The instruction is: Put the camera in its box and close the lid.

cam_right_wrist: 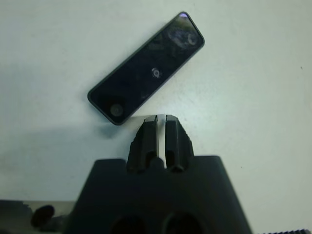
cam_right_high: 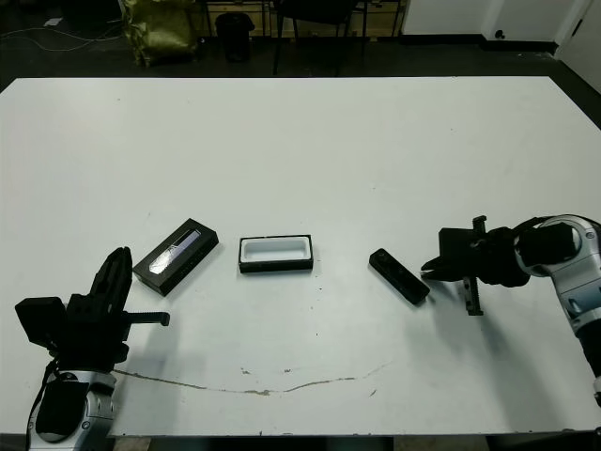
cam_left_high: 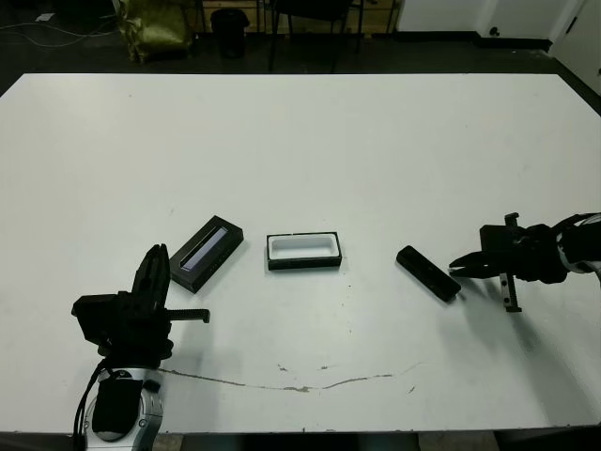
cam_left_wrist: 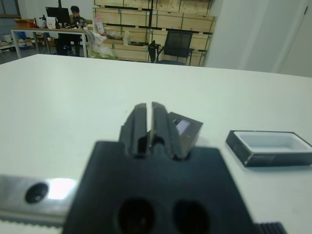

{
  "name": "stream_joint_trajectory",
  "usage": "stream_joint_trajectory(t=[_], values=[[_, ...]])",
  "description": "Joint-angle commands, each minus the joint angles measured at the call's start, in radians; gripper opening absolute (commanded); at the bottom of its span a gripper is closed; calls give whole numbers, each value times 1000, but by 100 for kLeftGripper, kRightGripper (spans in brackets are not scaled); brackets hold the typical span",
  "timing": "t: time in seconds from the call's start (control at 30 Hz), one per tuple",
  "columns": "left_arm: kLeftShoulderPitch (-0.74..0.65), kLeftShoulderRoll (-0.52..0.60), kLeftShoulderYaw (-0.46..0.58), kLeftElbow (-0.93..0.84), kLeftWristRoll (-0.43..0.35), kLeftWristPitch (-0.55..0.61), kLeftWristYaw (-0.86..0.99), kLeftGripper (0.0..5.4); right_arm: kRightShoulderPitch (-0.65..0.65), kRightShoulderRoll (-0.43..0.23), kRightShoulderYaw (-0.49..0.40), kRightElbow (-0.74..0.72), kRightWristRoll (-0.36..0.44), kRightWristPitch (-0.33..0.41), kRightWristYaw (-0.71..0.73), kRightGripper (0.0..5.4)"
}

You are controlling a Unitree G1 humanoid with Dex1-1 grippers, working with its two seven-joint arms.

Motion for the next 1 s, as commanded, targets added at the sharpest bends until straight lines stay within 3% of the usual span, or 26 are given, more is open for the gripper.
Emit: stream_joint_trajectory(t=[0.03,0.33,0.43,0.73,0.9,1.0], values=[[11,7,2,4,3,16,0,2,27,-1,2,14,9,9,15,0],[4,4,5,14,3,12,3,2,30,-3,16,5,-6,10,12,0],[8,4,1,0,10,27,9,2,35,1,6,-2,30,24,40,0],[6,1,9,30,-11,-8,-4,2,93,-36,-16,-163,65,171,50,0],[15,-2,2,2,-1,25,6,2,87,-19,-20,-105,84,142,57,0],[16,0,2,2,-3,22,3,2,80,-30,-20,-92,40,98,11,0]])
